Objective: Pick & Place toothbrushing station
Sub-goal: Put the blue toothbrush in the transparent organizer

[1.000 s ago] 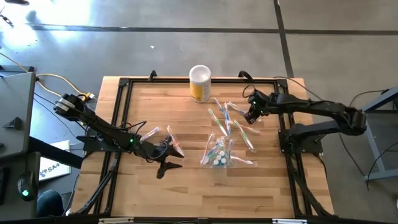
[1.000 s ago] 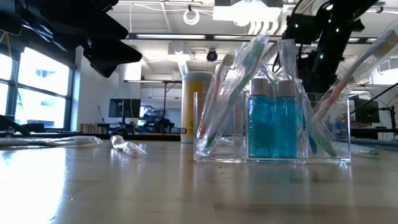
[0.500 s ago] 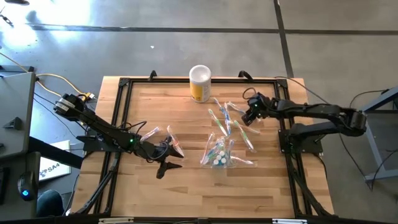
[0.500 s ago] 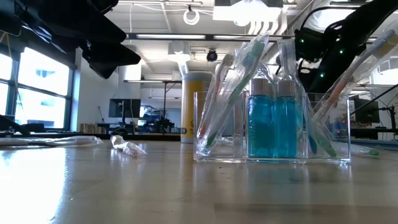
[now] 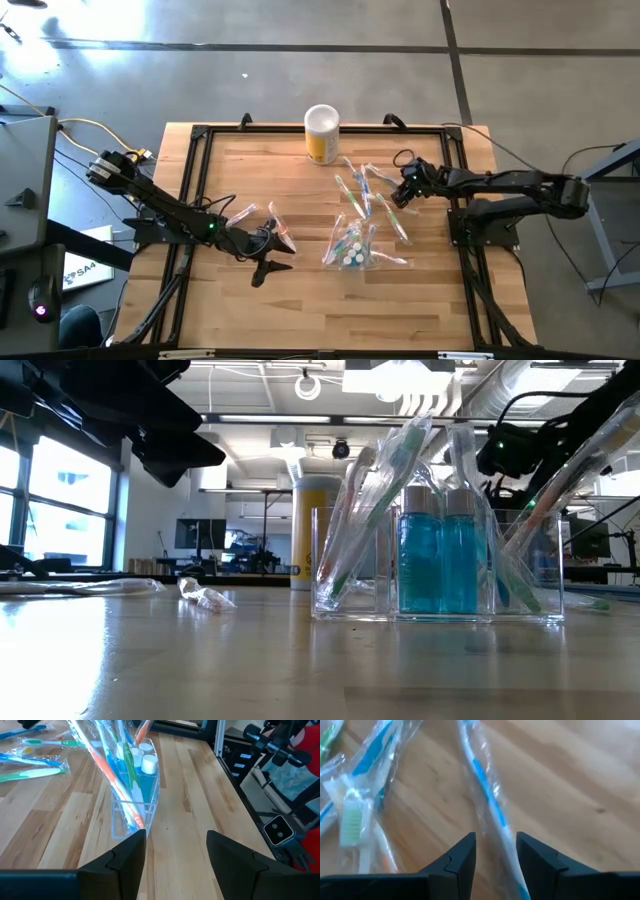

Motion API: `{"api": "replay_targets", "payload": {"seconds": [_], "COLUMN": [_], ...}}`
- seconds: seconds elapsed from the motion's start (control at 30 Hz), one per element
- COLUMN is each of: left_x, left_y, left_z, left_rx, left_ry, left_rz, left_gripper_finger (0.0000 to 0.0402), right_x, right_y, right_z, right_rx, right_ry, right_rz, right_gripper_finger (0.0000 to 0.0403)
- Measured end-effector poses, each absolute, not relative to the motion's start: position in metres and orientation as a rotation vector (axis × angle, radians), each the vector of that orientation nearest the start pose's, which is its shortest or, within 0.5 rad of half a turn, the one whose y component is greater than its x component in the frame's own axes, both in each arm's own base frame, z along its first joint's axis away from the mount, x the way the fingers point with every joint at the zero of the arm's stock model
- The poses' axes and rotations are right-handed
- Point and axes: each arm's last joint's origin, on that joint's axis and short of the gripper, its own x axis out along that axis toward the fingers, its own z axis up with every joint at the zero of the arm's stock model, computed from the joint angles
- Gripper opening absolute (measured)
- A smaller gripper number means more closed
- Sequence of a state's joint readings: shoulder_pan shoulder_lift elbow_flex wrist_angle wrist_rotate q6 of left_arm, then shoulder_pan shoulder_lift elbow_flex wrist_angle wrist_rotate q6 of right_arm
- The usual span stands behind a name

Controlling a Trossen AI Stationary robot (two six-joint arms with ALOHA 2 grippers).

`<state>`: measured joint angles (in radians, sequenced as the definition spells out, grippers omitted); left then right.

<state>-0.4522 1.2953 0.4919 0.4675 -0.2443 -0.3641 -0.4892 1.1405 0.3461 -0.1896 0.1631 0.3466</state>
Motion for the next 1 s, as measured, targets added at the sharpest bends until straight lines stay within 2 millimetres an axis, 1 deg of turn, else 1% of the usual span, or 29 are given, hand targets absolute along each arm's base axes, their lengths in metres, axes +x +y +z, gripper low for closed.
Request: {"api": "replay_targets", "payload": {"seconds": [0.13, 0.3, 0.37, 0.43, 0.53, 0.57, 0.73, 0.87, 1.0], "left_x": [0.23, 0.23, 0.23, 0.23, 0.23, 0.23, 0.23, 0.23, 0.23], "left_y": [-0.104, -0.104, -0.104, -0.104, -0.104, -0.104, -0.103, -0.103, -0.103], "left_z": [0.191, 0.191, 0.191, 0.191, 0.191, 0.191, 0.191, 0.191, 0.191], "left_rx": [-0.245, -0.245, -0.244, -0.244, -0.25, -0.251, -0.252, -0.252, -0.246], "left_ry": [0.349, 0.348, 0.347, 0.347, 0.347, 0.347, 0.346, 0.346, 0.346], "left_rz": [-0.146, -0.145, -0.139, -0.138, -0.136, -0.136, -0.133, -0.133, -0.134], "left_gripper_finger": [0.0203, 0.0203, 0.0203, 0.0203, 0.0203, 0.0203, 0.0203, 0.0203, 0.0203], "right_x": [0.15, 0.15, 0.15, 0.152, 0.153, 0.154, 0.157, 0.157, 0.161], "right_y": [-0.084, -0.086, -0.087, -0.088, -0.088, -0.089, -0.088, -0.082, -0.073], "right_z": [0.116, 0.105, 0.102, 0.101, 0.102, 0.102, 0.105, 0.111, 0.13], "right_rx": [0.506, 0.489, 0.485, 0.481, 0.482, 0.482, 0.479, 0.434, 0.372], "right_ry": [0.879, 0.898, 0.91, 0.902, 0.879, 0.864, 0.823, 0.803, 0.679], "right_rz": [-0.749, -0.822, -0.839, -0.84, -0.829, -0.83, -0.822, -0.823, -0.819], "right_gripper_finger": [0.0133, 0.0131, 0.0116, 0.0086, 0.0024, 0.0019, 0.0018, 0.0017, 0.0017]}}
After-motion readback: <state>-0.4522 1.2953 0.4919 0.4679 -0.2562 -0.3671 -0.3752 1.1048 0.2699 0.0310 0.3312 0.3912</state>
